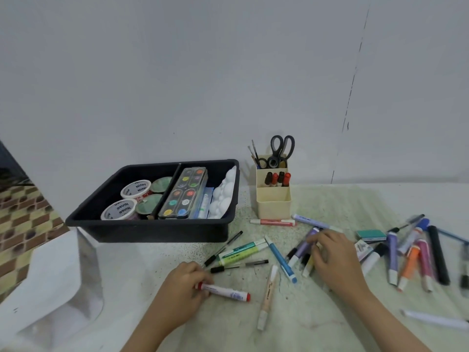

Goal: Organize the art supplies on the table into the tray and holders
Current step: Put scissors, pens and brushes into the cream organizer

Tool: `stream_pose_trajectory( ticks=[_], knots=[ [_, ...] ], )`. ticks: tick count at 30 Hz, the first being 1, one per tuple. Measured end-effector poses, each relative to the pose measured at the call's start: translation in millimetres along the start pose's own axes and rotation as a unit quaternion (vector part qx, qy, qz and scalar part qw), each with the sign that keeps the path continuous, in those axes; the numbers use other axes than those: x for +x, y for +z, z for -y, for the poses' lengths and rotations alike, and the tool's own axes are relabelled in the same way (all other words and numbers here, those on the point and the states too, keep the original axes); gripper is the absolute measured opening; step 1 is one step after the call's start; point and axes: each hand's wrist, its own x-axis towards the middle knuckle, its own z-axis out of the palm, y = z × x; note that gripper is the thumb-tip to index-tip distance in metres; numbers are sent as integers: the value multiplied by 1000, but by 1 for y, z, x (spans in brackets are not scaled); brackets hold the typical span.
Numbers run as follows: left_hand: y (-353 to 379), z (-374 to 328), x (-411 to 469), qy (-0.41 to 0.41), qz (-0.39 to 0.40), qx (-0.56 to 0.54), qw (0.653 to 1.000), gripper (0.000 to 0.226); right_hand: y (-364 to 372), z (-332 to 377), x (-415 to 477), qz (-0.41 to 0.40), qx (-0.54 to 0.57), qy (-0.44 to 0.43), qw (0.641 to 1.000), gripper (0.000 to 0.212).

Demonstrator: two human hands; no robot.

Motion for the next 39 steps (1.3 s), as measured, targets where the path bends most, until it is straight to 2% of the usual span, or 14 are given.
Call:
stream_pose_trajectory(
  ticks=[2,4,6,10,15,20,24,27,31,35,39],
  knots=[
    [-2,-11,-1,-5,-10,-37,999,16,-4,10,-7,4,18,17,1000,26],
    [-6,-26,1,-30,-6,-84,996,27,-4,17,-15,22,28,21,999,20],
    [-10,-42,6,-54,-2,-124,991,27,-3,20,-22,53,34,6,998,15],
    [-16,-70,20,-97,-21,-216,971,25,-10,17,-33,84,24,-5,996,32],
    [-16,-92,36,-125,-35,-310,942,17,-36,-2,-45,33,-28,34,998,26],
    [-12,-101,48,-153,-33,-389,908,19,-64,-28,-54,-23,-107,128,986,20],
    [-9,-108,55,-163,-46,-396,903,20,-72,-34,-53,42,-157,177,971,24],
    [-11,-110,62,-150,-68,-412,896,14,-73,-30,-45,51,-161,179,969,11],
    [-22,-110,77,-138,-78,-376,913,16,-73,-33,-25,63,-217,226,947,21],
    [-43,-110,92,-95,-114,-354,923,21,-69,-34,-5,106,-182,308,928,23],
    [-63,-109,113,-41,-149,-334,930,30,-67,-32,12,140,-179,339,913,33]
  ],
)
